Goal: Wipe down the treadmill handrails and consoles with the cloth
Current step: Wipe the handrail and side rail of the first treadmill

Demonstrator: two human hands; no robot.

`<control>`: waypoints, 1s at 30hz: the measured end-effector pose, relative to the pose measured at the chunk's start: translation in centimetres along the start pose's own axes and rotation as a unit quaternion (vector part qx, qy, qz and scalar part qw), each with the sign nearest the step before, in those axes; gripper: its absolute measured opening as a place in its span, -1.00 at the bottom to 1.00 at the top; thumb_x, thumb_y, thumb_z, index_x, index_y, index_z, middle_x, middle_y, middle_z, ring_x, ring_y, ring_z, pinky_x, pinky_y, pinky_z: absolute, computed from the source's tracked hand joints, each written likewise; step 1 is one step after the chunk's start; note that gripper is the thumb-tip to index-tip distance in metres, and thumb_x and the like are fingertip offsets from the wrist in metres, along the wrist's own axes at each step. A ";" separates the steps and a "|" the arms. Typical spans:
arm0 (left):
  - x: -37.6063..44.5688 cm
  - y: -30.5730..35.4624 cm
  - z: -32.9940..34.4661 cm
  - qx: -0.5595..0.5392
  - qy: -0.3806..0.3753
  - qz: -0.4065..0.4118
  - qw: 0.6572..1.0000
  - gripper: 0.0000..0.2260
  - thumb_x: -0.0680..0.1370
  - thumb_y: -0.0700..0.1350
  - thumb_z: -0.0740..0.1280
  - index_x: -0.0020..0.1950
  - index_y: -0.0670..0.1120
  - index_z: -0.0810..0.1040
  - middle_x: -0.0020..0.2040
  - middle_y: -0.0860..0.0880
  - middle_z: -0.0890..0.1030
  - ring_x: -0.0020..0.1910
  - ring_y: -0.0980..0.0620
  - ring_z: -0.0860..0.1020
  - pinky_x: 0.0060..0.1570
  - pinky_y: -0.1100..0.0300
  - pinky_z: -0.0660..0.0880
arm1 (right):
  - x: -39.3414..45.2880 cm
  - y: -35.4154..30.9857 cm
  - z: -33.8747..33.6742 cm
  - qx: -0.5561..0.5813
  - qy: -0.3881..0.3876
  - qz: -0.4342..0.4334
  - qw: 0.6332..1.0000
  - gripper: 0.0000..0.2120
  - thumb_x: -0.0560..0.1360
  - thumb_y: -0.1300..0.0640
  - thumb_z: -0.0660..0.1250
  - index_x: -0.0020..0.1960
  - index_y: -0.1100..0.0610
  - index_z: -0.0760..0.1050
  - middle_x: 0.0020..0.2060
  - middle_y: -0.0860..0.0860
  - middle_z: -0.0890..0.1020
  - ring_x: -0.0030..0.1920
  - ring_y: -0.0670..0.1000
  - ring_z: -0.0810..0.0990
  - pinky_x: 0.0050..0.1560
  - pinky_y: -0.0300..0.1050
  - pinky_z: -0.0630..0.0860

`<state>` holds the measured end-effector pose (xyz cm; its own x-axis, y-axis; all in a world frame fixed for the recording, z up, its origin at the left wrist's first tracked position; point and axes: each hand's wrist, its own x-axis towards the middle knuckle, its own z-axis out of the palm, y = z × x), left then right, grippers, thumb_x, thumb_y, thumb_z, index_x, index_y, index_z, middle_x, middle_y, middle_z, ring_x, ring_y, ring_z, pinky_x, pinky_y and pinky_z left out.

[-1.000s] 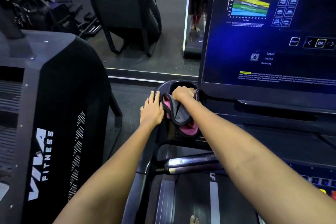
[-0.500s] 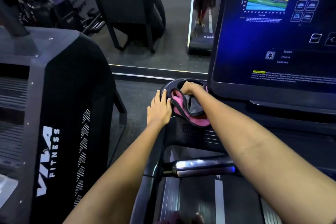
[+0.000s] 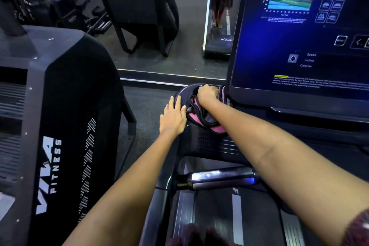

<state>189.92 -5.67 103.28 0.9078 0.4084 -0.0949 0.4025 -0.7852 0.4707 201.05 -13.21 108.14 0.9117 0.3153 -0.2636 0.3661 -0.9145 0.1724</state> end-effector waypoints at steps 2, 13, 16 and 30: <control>-0.1 0.0 0.0 -0.001 0.000 0.001 1.000 -0.55 0.67 0.04 -0.06 0.56 0.02 0.01 0.57 -0.03 0.00 0.50 -0.10 0.11 0.38 -0.12 0.18 | 0.1 -0.1 -0.5 0.008 -0.071 0.011 0.997 -0.57 0.61 0.06 0.08 0.45 0.16 0.25 0.42 0.11 0.32 0.41 0.16 0.30 0.34 0.06 0.32; -0.1 0.0 -0.1 0.022 -0.004 0.005 1.000 -0.56 0.67 -0.02 -0.07 0.56 0.00 -0.01 0.57 -0.05 -0.01 0.46 -0.15 0.17 0.32 -0.14 0.27 | 1.0 0.2 0.6 0.393 0.034 0.171 0.903 -0.65 0.45 0.10 0.34 0.18 0.24 0.52 0.19 0.16 0.56 0.21 0.14 0.53 0.13 -0.11 0.46; -0.1 0.0 -0.2 0.030 -0.004 0.014 0.999 -0.56 0.67 -0.02 -0.07 0.56 -0.01 -0.02 0.56 -0.06 -0.02 0.45 -0.16 0.18 0.29 -0.14 0.29 | 1.4 -0.2 1.2 0.436 0.104 0.197 0.872 -0.72 0.44 0.17 0.37 0.11 0.28 0.54 0.13 0.19 0.58 0.16 0.16 0.55 0.09 -0.10 0.47; -0.1 -0.3 -0.2 0.040 -0.016 0.014 0.999 -0.45 0.63 -0.08 0.10 0.56 0.01 -0.08 0.57 -0.08 -0.05 0.44 -0.18 0.19 0.27 -0.13 0.30 | -2.5 0.6 1.5 0.225 0.081 -0.006 0.971 -0.62 0.56 -0.05 0.16 0.16 0.18 0.56 0.13 0.18 0.60 0.16 0.20 0.53 0.08 -0.04 0.44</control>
<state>189.72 -5.39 103.34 0.9219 0.3711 -0.1113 0.3832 -0.8312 0.4028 198.66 -14.89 107.50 0.9389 0.3283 -0.1037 0.2910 -0.9177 -0.2707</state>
